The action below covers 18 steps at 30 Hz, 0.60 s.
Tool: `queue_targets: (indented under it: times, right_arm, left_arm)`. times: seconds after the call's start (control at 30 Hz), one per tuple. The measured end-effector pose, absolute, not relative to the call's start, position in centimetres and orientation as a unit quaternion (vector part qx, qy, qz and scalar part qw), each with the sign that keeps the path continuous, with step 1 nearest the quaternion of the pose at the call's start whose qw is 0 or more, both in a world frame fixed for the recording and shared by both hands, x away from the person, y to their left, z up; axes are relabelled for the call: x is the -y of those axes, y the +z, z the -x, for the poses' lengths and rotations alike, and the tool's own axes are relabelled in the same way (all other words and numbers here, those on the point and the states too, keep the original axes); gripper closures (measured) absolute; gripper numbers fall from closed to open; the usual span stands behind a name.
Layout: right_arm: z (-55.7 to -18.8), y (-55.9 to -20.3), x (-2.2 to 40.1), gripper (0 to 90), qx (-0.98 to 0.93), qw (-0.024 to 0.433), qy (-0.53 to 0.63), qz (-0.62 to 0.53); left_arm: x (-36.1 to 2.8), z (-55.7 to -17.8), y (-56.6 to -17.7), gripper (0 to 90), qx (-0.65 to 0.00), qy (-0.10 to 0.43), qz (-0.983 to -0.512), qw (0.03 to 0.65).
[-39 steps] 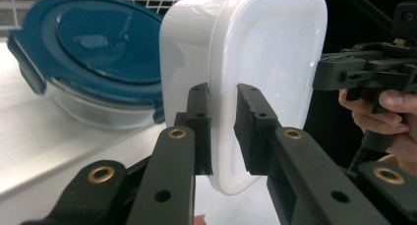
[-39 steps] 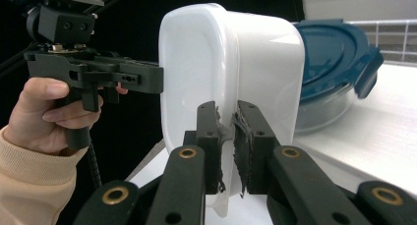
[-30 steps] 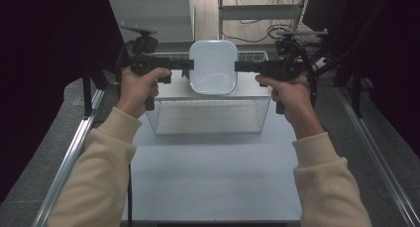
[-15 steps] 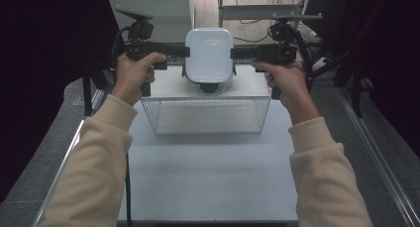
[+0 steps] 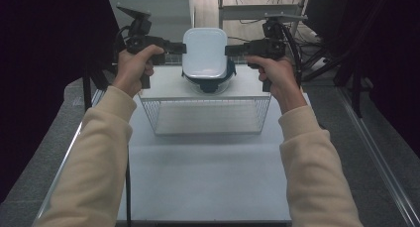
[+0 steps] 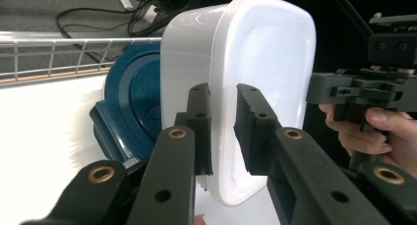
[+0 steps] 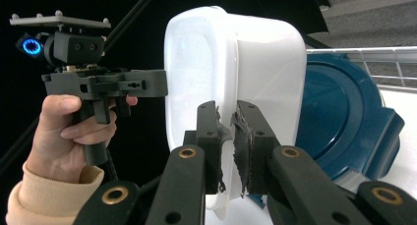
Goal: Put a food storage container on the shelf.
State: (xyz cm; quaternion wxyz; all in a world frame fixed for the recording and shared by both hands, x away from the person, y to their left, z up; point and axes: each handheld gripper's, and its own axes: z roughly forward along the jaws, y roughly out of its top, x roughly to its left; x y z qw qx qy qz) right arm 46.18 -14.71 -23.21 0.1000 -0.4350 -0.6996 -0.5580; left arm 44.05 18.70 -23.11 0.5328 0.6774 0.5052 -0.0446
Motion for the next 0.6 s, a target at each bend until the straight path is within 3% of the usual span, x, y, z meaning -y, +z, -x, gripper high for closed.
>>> queue_targets:
  times: [0.6]
  right_arm:
    - [-51.3,-25.4,15.2,74.5,0.643,0.172,-0.547,0.507]
  left_arm:
    - [-18.8,-48.5,-25.7,71.2,-0.542,-0.112,-0.63,0.544]
